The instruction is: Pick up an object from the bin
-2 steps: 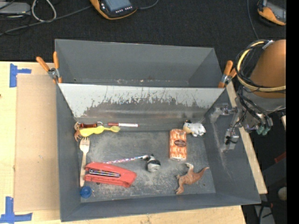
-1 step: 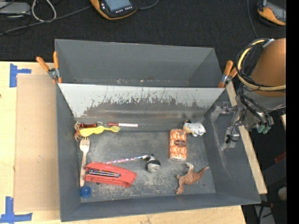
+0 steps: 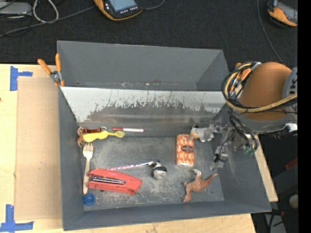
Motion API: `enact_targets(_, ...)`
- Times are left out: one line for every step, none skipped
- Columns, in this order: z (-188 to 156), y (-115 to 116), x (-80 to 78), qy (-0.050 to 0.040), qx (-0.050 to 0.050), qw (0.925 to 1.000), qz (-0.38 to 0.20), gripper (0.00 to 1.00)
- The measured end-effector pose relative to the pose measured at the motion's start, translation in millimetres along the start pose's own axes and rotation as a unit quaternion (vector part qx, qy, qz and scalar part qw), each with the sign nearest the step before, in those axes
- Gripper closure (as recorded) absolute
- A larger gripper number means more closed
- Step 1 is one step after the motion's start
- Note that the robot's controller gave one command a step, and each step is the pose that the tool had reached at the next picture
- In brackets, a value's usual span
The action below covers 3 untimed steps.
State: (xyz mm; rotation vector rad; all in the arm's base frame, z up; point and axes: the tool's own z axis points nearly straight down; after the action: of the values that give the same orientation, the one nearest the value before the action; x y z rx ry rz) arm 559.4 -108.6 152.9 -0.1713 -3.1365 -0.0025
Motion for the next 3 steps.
enact_targets(37.2, 10.9, -31.7, -0.0043, 0.001, 0.9999, -0.009, 0.00)
enact_targets(33.0, 0.3, 19.0, 0.0015, -0.001, 1.0000, 0.003, 0.00)
enact_targets(32.1, 49.3, 36.1, -0.0013, 0.001, 0.9990, -0.045, 0.00)
